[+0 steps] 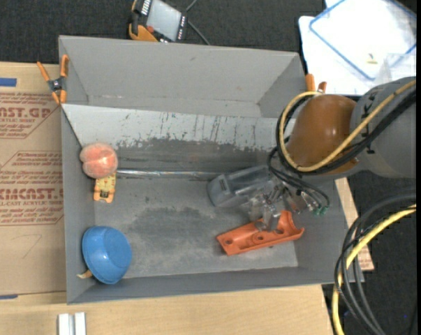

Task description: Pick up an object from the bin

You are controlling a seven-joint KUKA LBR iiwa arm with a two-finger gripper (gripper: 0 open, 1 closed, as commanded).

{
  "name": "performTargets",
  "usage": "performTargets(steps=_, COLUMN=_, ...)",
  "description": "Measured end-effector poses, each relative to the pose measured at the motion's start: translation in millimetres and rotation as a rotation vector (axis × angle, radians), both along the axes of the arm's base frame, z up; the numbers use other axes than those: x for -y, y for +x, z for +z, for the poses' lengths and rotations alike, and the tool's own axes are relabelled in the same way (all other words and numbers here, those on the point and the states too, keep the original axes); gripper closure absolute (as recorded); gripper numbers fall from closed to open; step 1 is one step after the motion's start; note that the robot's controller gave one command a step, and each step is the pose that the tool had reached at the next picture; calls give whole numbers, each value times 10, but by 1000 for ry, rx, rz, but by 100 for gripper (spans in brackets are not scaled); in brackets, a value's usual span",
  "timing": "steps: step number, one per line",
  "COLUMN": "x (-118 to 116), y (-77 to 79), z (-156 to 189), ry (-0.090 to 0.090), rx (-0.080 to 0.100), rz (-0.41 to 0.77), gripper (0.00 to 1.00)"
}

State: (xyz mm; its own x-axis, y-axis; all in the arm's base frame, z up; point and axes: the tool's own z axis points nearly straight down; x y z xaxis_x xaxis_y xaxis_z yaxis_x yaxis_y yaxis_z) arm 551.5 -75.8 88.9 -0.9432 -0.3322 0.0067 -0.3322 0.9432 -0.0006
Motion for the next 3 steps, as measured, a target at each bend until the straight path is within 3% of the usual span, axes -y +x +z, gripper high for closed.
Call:
performTargets(steps=1, x=2, y=-21, z=-10, ry=0, rx=-9, rz=0, gripper=0)
performTargets(steps=2, x=0, y=-2, z=-1, ry=0, rx=-1, rz=0, gripper=100)
performTargets(steps=3, x=0, y=-2, z=-1, ry=0, rx=-1, rz=0, gripper=100)
